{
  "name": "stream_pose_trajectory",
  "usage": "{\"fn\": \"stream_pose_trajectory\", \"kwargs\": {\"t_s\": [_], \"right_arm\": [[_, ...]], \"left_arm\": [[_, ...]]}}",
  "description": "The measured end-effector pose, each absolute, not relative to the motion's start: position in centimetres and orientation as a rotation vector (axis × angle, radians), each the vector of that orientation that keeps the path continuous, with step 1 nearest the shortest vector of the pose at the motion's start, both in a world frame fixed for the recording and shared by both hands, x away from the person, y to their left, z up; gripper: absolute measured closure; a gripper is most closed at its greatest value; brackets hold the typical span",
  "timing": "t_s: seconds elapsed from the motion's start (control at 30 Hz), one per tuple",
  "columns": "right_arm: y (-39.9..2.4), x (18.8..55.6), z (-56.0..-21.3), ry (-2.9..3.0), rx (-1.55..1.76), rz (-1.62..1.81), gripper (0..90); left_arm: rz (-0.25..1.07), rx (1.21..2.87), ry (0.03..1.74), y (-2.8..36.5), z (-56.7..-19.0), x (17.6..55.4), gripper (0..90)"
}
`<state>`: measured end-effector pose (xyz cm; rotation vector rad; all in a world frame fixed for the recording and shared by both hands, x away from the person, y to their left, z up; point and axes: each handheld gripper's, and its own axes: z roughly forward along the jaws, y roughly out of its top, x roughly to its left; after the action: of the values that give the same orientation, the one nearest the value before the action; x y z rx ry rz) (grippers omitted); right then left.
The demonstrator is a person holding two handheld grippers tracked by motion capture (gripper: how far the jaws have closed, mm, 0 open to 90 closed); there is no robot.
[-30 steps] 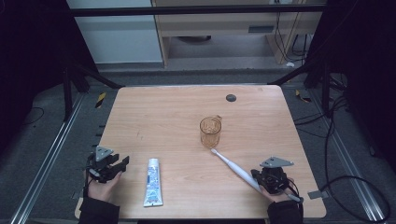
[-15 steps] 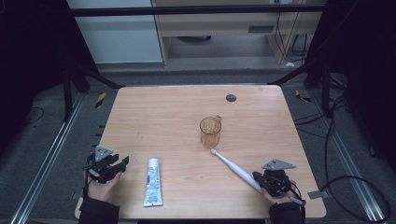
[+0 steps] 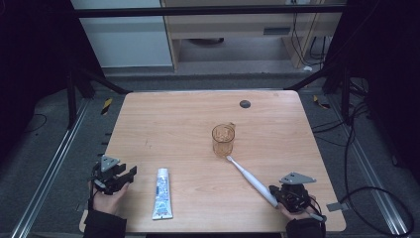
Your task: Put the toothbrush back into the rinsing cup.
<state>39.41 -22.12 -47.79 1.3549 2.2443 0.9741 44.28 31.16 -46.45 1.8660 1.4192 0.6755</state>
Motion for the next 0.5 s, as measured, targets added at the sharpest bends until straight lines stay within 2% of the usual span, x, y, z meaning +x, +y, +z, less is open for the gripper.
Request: {"fn": "stream_pose_trajectory", "kwargs": {"t_s": [0.5], "right_arm": [[-21.86, 38.80, -47.81, 2.258, 1.350, 0.969, 89.9]], "left_arm": [[0.675, 1.863, 1.422, 31.21, -46.48, 44.29, 52.7]]}}
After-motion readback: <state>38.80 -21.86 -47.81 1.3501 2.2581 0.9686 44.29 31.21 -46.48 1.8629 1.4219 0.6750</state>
